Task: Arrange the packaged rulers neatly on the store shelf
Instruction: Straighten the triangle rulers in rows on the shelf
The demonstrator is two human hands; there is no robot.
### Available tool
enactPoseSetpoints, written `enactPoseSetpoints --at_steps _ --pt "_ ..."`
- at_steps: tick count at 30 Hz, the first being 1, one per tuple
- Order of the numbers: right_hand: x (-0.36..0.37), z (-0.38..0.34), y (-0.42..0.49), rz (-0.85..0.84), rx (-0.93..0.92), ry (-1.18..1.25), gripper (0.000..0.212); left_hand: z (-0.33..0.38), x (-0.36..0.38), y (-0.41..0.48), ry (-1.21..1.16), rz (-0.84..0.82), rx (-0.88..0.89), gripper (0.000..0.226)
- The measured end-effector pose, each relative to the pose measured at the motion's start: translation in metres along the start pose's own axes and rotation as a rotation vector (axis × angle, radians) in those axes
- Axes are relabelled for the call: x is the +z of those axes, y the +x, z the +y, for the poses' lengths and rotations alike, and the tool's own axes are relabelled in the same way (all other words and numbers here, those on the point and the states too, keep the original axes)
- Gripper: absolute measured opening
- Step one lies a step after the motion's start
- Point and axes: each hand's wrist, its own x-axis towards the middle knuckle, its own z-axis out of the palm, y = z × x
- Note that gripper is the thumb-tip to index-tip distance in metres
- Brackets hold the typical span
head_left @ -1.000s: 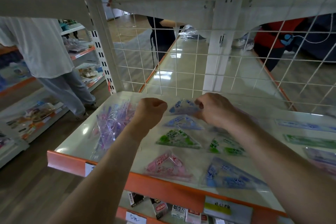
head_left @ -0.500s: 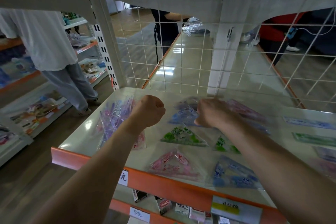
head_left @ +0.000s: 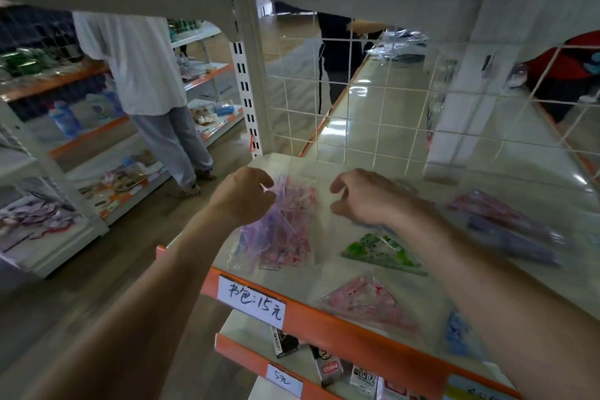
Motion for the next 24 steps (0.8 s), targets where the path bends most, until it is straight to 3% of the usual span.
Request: enactPoseSetpoints --at_steps 8,12,16,21,24 --pt "0.05 -0.028 0.054 0.012 0.059 -0.092 0.037 -0.032 -0.001 -0.004 0.015 -0.038 -0.064 0.032" --pt "0.058 -0.04 0.064 -0.059 0.132 -0.145 0.072 -0.038 0.002 -0.004 0.027 -0.037 -0.053 0.032" --pt "0.055 -0.04 0.07 -0.097 0.131 -0.079 0.077 -0.041 0.003 -0.003 -0.008 -0.06 -0.054 0.032" --pt "0.044 -0.039 0.071 -0.226 0.12 -0.059 0.072 -0.038 0.004 0.001 -0.04 -0.051 -0.041 0.031" --pt "0.034 -0.039 0.066 -0.35 0.097 -0.02 0.051 -0.037 0.002 0.003 -0.043 -0.051 -0.027 0.032"
